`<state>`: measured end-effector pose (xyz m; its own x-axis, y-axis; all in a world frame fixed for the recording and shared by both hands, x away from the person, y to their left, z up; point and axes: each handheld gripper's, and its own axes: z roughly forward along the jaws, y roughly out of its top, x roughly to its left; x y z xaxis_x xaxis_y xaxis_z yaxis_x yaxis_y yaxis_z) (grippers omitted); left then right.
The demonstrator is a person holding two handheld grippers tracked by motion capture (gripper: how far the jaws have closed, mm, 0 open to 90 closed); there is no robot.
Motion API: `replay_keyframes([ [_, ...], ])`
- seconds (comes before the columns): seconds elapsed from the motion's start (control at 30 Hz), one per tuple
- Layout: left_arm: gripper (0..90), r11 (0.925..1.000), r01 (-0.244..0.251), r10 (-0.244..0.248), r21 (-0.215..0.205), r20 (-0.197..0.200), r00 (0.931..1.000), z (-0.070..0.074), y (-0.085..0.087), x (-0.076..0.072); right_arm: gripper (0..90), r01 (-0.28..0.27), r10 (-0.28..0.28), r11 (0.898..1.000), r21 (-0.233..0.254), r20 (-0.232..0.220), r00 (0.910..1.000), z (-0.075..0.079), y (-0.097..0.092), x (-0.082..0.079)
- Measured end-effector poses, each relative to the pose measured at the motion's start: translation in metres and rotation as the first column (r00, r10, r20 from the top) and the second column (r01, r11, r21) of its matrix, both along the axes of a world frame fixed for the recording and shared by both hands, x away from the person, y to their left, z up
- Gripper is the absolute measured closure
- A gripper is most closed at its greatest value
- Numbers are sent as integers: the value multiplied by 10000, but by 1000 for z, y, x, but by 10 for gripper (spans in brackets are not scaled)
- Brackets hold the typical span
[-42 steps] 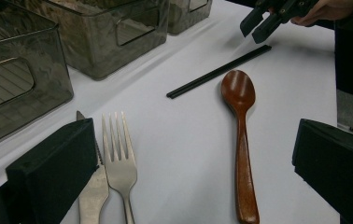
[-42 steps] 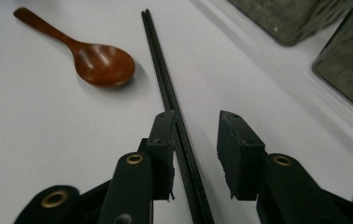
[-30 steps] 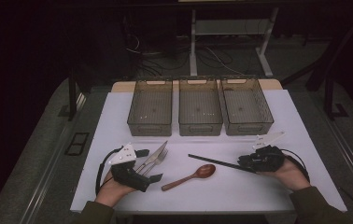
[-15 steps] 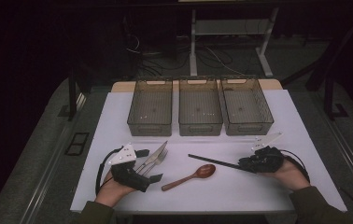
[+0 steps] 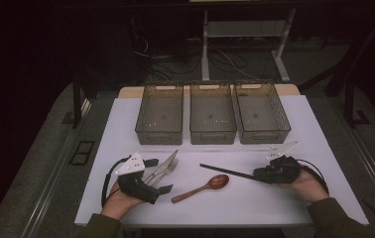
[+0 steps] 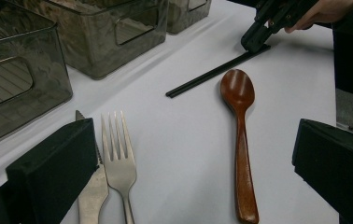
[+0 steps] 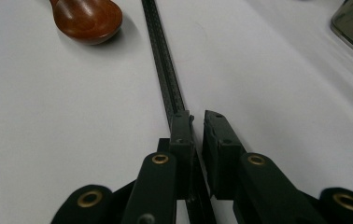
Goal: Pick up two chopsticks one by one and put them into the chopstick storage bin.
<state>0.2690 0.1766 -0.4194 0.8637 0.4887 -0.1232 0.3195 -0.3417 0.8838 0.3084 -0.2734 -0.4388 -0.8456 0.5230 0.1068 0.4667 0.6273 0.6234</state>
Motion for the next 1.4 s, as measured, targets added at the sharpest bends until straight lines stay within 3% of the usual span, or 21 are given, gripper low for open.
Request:
replay_keyframes([
  [0.6, 0, 10000, 7, -7, -2, 23, 10000, 0, 0, 0, 799, 20, -19, 9999, -156, 88, 10000, -4, 2, 4],
  [0.9, 0, 10000, 11, -11, 7, 30, 10000, 0, 0, 0, 813, -331, 331, 9994, -142, 31, 9994, -5, 1, 8],
  [1.4, 0, 10000, -14, 14, -44, 25, 10000, 0, 0, 0, 829, -205, 218, 9992, -350, 371, 9991, -5, 3, 7],
])
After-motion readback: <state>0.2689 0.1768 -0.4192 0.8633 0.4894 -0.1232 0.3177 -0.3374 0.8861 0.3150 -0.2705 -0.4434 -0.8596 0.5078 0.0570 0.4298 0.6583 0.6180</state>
